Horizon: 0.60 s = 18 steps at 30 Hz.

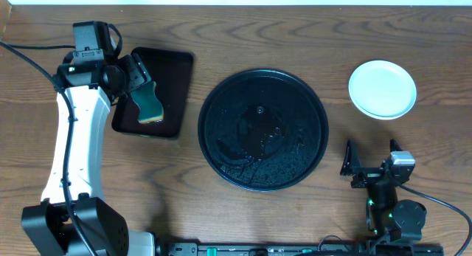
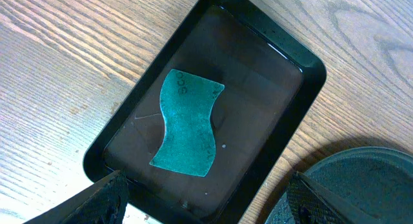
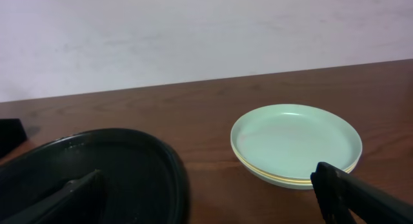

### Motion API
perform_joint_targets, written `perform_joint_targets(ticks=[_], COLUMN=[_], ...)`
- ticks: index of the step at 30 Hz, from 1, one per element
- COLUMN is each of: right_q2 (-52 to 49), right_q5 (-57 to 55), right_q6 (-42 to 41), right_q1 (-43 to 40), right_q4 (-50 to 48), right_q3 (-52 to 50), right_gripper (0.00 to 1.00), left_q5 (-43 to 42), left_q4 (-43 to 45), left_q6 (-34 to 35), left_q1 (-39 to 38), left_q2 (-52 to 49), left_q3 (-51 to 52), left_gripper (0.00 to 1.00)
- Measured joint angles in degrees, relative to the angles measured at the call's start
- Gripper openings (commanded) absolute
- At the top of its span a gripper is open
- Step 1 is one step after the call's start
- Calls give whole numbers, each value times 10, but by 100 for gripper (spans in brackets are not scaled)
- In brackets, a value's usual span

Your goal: Clean dirty plates on tray and stack at the side

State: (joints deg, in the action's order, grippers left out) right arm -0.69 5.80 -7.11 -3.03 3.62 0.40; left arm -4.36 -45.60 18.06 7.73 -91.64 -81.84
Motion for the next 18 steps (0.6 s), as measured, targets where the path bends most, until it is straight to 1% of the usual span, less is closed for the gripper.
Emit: perform_joint_targets(ticks=[18], right_q2=[0], right_q5=[0], right_q6=[0], right_q1=[-5], right_q4=[0], right_q3=[0], right_gripper=[99], left_q5=[0], left_q4=[0], left_q6=[0], left_q1=[0], left_q2=[0], left_q3=[0], left_gripper=[80])
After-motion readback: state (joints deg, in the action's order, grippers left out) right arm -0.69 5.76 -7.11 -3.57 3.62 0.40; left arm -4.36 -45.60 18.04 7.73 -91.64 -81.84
